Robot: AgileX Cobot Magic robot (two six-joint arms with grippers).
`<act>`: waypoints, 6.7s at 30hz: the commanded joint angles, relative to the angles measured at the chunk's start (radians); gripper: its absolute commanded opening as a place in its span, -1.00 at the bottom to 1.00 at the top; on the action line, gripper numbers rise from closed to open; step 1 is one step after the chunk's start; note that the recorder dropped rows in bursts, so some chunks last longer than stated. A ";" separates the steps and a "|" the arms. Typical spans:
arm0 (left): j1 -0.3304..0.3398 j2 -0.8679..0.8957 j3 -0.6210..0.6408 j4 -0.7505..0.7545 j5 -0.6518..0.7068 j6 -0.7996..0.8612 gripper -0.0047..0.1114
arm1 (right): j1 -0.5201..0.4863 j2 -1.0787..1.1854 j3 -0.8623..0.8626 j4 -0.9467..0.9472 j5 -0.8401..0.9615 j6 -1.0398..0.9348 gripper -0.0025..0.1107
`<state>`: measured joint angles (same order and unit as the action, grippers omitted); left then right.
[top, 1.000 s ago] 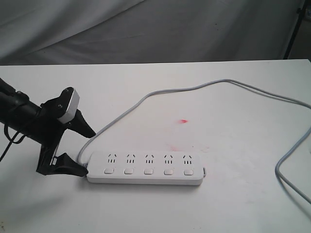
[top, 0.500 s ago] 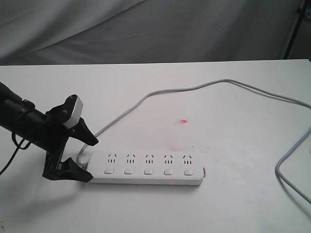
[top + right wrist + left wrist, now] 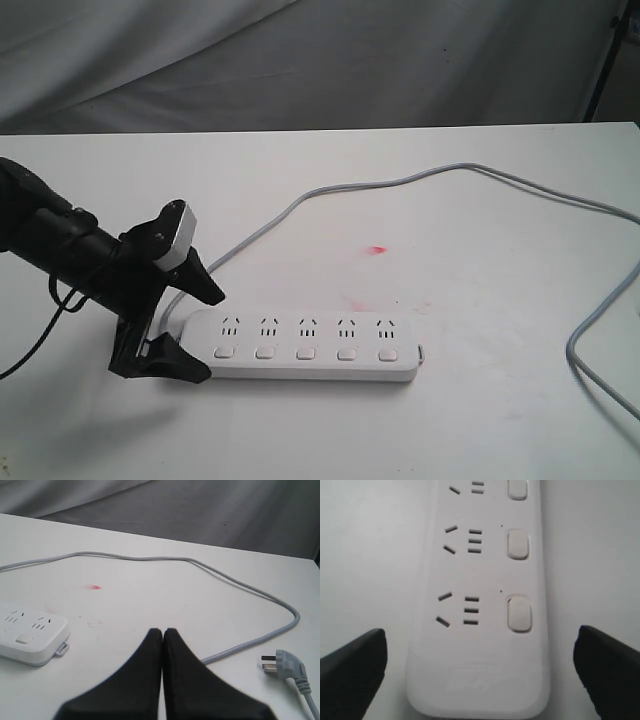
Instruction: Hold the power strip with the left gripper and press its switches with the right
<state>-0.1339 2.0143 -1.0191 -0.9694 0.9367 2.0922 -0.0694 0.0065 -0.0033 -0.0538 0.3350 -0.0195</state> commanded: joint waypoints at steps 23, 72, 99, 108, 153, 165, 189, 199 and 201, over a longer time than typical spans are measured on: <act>-0.006 0.001 0.015 0.013 -0.047 0.001 -0.63 | -0.002 -0.006 0.003 0.003 -0.003 0.002 -0.96; -0.006 0.001 0.015 0.013 -0.047 0.001 -0.68 | -0.002 -0.006 0.003 -0.015 -0.671 -0.003 -0.96; -0.006 0.001 0.015 0.013 -0.047 0.001 -0.68 | -0.002 -0.006 -0.055 0.065 -0.615 0.261 -0.96; -0.006 0.001 0.015 0.013 -0.047 0.001 -0.68 | -0.002 0.180 -0.263 0.060 -0.554 0.292 -0.96; -0.006 0.001 0.015 0.013 -0.047 0.001 -0.68 | 0.150 1.707 -1.355 1.030 0.602 -1.544 -0.96; -0.006 0.001 0.015 0.013 -0.047 0.001 -0.68 | 0.227 1.852 -1.355 1.071 0.513 -1.693 -0.16; -0.006 0.001 0.015 0.013 -0.047 0.001 -0.68 | 0.350 1.921 -1.355 0.987 0.323 -1.552 0.90; -0.006 0.001 0.015 0.013 -0.047 0.001 -0.68 | 0.350 2.009 -1.355 1.142 0.283 -1.724 0.90; -0.006 0.001 0.015 0.013 -0.047 0.001 -0.68 | 0.350 2.031 -1.355 1.187 0.271 -1.761 0.90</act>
<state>-0.1339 2.0143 -1.0080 -0.9487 0.8950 2.0922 0.2791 2.0167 -1.3550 1.0713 0.6276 -1.7220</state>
